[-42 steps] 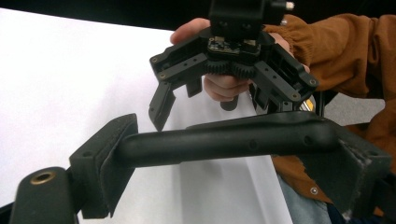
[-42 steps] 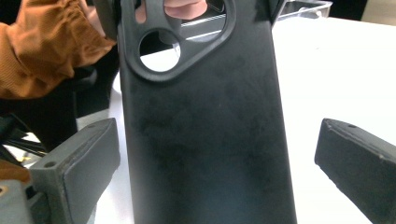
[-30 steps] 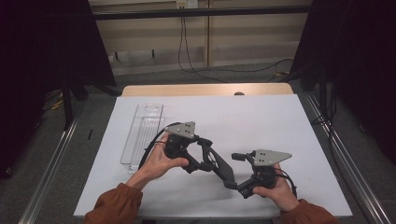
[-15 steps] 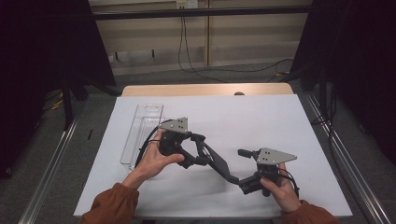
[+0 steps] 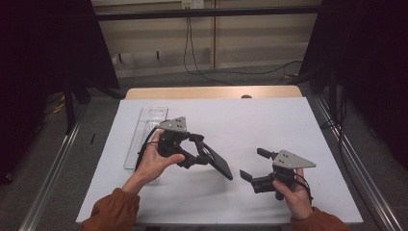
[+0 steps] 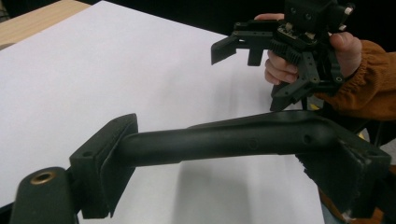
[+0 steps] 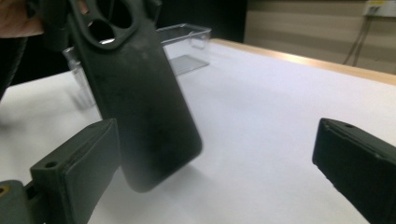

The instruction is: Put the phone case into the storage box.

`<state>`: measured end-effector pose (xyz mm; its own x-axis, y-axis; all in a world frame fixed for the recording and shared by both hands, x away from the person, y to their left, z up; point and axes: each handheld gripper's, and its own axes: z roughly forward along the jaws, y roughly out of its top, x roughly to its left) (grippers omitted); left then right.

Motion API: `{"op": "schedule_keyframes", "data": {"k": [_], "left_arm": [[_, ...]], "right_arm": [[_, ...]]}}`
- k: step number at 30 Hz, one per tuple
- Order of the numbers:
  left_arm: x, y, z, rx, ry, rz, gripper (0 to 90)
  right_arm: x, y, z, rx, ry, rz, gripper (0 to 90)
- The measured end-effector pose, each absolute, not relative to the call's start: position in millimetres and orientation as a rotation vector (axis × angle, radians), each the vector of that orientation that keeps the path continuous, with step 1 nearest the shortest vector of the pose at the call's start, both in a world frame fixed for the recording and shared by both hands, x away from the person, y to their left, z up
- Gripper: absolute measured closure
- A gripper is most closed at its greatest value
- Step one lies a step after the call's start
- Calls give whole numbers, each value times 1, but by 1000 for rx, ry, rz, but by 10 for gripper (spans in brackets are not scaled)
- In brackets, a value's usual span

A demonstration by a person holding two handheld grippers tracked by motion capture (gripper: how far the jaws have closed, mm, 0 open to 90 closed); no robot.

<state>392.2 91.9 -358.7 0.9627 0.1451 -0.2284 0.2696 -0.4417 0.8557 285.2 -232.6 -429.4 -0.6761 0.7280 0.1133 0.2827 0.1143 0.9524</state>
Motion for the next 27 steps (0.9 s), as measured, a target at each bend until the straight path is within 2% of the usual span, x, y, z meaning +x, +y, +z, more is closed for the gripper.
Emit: {"op": "schedule_keyframes", "data": {"k": [27], "left_arm": [[397,133,-347,2007,453,-47,144]], "right_arm": [[264,-262,-433,1121,1857,1430,1]]}}
